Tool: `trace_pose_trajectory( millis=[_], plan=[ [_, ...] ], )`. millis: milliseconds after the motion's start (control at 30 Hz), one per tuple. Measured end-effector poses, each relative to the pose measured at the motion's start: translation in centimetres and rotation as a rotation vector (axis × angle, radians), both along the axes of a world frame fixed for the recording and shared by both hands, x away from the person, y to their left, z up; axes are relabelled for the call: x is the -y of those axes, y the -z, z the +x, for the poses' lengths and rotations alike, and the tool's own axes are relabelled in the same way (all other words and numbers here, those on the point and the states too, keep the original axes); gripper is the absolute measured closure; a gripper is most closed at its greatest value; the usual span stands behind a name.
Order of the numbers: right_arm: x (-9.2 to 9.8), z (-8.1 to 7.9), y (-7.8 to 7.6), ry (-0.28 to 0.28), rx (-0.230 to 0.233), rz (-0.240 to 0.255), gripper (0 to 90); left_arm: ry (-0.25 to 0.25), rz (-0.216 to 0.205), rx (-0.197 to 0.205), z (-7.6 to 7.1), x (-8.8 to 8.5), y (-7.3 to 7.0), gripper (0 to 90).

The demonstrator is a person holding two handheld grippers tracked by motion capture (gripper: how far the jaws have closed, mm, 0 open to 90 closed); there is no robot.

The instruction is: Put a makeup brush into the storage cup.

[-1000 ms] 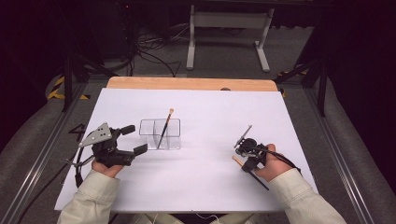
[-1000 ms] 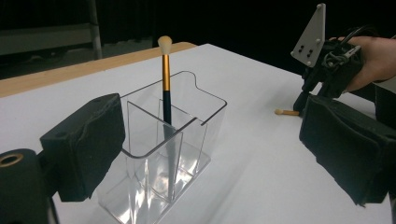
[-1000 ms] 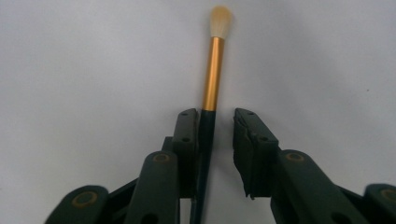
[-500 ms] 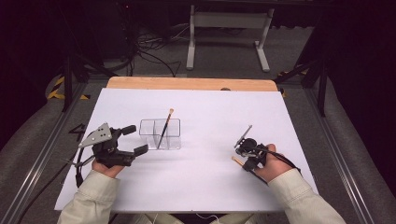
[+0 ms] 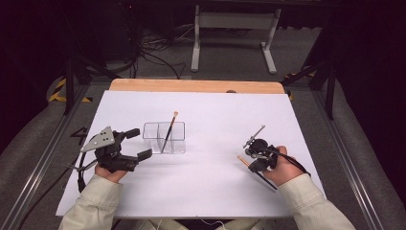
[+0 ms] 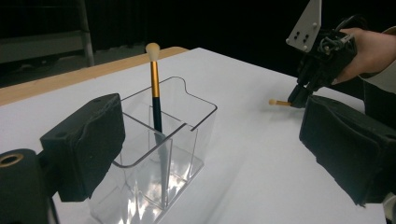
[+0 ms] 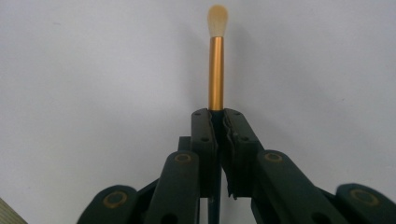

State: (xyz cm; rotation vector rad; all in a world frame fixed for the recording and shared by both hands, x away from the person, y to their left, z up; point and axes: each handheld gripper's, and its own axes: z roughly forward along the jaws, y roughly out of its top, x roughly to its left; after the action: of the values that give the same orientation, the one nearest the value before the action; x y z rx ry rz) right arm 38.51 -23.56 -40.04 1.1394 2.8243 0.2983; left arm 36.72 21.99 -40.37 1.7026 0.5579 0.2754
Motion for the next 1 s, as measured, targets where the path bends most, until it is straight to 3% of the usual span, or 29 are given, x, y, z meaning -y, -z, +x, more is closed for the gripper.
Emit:
trace_pose_trajectory(
  millis=[367, 567, 767, 800, 833, 900, 1000],
  plan=[
    [0.6, -0.5, -1.8, -0.038, 0.116, 0.143, 84.1, 0.008, -0.004, -0.014, 0.0, 0.0, 0.0, 5.4],
    [1.1, -1.1, -3.0, -0.064, 0.232, 0.255, 84.1, -0.003, -0.015, -0.004, -0.1, -0.2, 0.0, 2.1],
    [1.6, -1.6, -3.7, -0.071, 0.307, 0.342, 84.2, -0.01, -0.028, 0.003, -0.1, -0.3, 0.0, 0.9],
    [1.8, -1.9, -3.9, -0.085, 0.34, 0.38, 84.1, -0.01, -0.024, 0.0, -0.2, -0.4, 0.0, 0.9],
    [1.8, -1.9, -3.9, -0.085, 0.34, 0.38, 84.1, -0.011, -0.025, 0.003, -0.3, -0.5, 0.1, 0.9],
    [2.0, -2.2, -4.2, -0.107, 0.385, 0.433, 84.2, -0.013, -0.023, 0.0, -0.4, -0.7, 0.2, 1.0],
    [1.9, -2.5, -4.4, -0.129, 0.423, 0.465, 84.1, -0.015, -0.025, 0.0, -0.4, -0.8, 0.2, 1.2]
  ],
)
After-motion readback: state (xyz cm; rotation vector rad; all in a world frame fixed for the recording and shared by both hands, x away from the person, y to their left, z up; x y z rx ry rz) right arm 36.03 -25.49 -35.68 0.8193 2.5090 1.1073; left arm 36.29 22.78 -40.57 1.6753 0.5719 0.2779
